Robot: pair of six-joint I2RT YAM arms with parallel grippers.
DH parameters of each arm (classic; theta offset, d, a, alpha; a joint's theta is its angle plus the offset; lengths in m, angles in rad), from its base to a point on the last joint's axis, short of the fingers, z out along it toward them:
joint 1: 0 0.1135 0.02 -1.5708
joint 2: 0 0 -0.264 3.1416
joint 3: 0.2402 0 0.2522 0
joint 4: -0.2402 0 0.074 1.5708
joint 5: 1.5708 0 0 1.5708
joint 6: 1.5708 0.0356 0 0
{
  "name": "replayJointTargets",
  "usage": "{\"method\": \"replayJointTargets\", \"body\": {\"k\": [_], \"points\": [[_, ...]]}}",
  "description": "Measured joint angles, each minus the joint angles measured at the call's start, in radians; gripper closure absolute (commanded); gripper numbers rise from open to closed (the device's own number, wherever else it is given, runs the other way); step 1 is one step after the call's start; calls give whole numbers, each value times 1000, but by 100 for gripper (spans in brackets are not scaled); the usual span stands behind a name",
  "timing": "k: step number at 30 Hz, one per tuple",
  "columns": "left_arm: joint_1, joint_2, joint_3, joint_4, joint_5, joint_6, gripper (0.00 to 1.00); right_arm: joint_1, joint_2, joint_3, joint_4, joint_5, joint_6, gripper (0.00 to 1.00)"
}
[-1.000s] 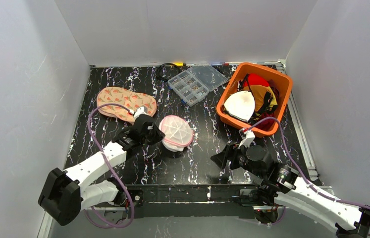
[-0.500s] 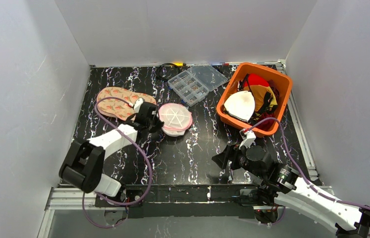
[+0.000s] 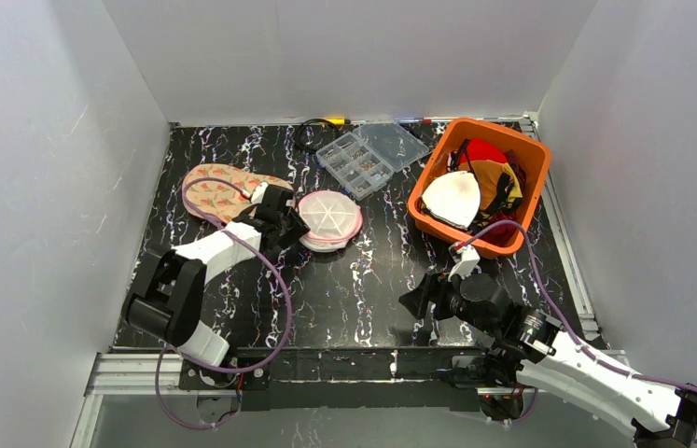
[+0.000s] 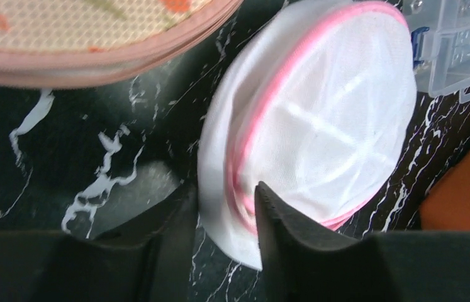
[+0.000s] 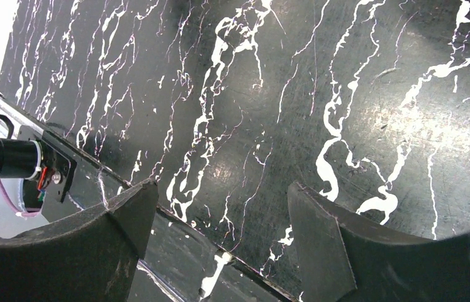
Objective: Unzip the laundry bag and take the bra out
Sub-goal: Move the laundry bag to the center of the board, then reset both arms
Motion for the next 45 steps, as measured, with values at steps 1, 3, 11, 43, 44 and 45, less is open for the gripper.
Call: {"method": "replayJointTargets", "body": {"k": [1,3,11,43,44,45], "points": [[0,-16,-8,-16,0,-2,53,0,2,1,0,0,-2,17],[0,-61,-29,-48,-2,-5,49,0,2,6,0,-2,-4,17],[0,-289,-68,-108,31,7,68,0,5,20,1,-17,-11,17],[-11,-164,-39,78,293,98,57,0,41,107,-70,1,-92,8],[-11,-206,-39,65,292,108,55,0,53,139,-73,8,-105,5],[-11,-237,-37,52,292,116,53,0,66,171,-77,16,-119,3]]}}
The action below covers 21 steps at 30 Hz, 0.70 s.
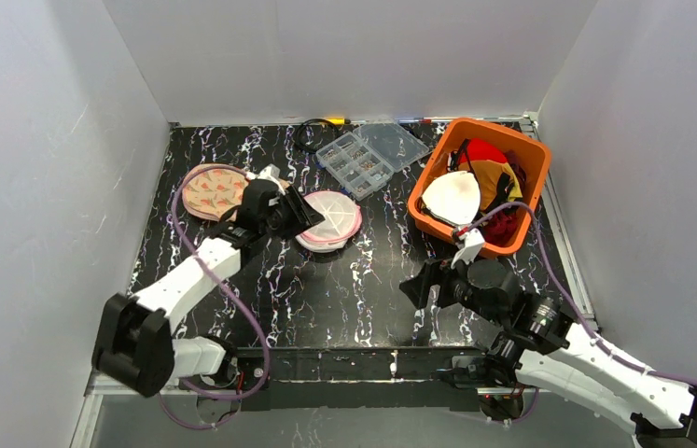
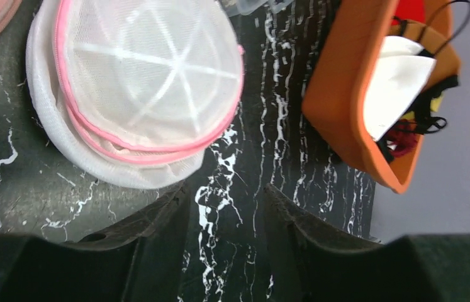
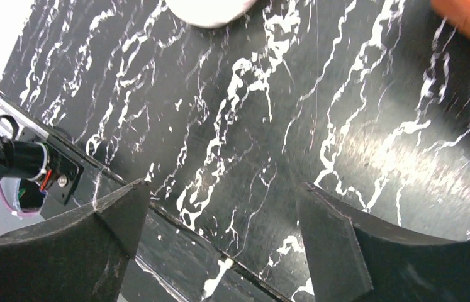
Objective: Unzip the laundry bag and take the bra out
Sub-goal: Reset both arms
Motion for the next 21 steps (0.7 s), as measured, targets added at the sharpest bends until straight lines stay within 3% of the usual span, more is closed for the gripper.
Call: {"method": "replayJointTargets", "body": {"k": [6,13,17,21], "points": [[-5,-204,23,-146,-53,82,45,0,55,145,-36,68,-61,1],[-7,-311,66,-275,-125,208,44,0,70,205,-39,135,-105,1],[-8,-269,48,-191,-31,257,51,0,72,190,-13,129,-103,3],[-9,-88,71,-140,50,260,54,0,68,119,29,102,-79,4]]}}
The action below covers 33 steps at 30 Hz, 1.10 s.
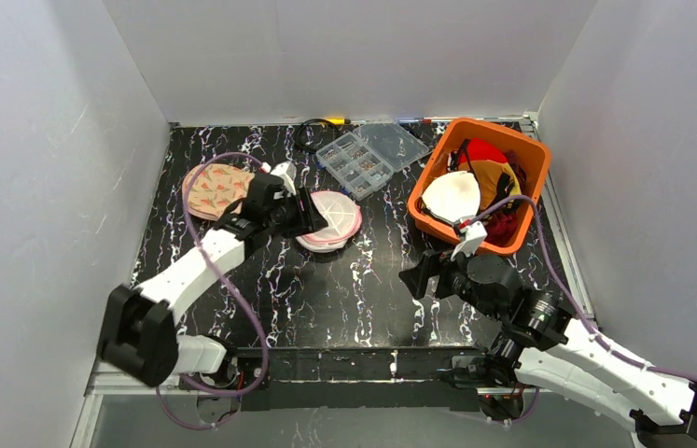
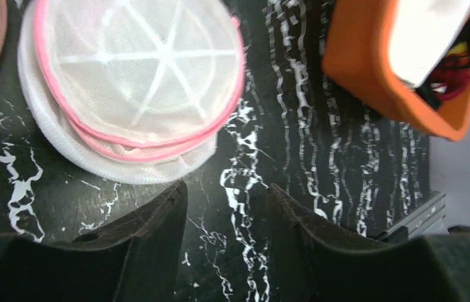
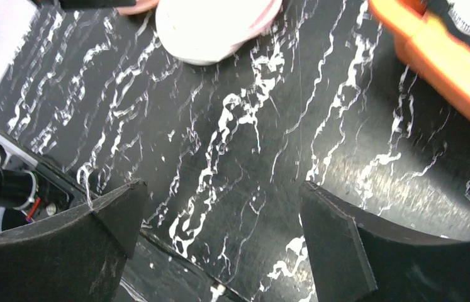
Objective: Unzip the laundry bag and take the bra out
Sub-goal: Reset both arms
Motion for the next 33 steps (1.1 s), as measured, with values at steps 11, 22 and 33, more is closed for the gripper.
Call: {"method": "replayJointTargets", "body": {"k": [11,22,33], "points": [[0,266,3,87,10,-46,57,0,-90,-105,10,-30,50,1],[0,-60,-3,-106,-140,-7,2,0,-68,78,-92,248,100,1],[-1,-472,119,-454,-498,140,2,0,158,356,61,353,-180,1]]}}
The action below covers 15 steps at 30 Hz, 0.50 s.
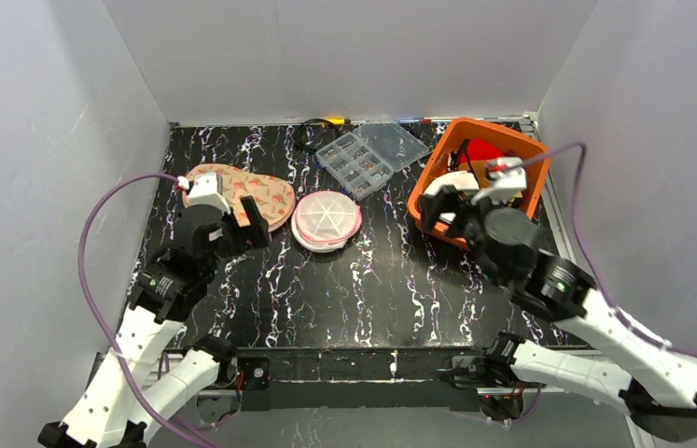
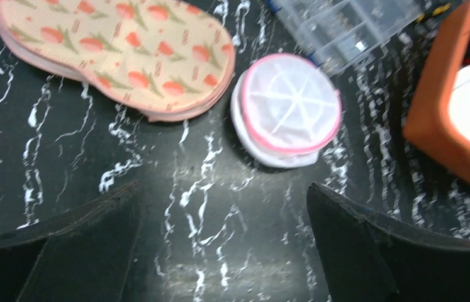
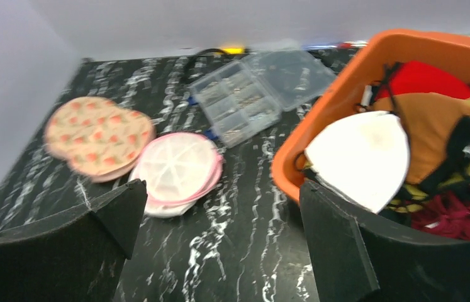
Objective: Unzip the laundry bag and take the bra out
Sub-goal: Reset both arms
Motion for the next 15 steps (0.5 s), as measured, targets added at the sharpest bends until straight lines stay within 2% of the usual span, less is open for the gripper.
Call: {"method": "replayJointTargets", "body": {"k": [3,6,11,15], "points": [[0,-50,-56,-38,0,44,2,-14,176,120,-32,123,11,1],[0,-100,-114,-61,5,65,2,-90,276,111,-30,172,32,1],[0,-213,-174,-77,8,69,2,-247,180,-102,-44,131,66,1],[0,-252,-176,-74,-3,39,2,-263,131,-117,-85,49,42,1]]}}
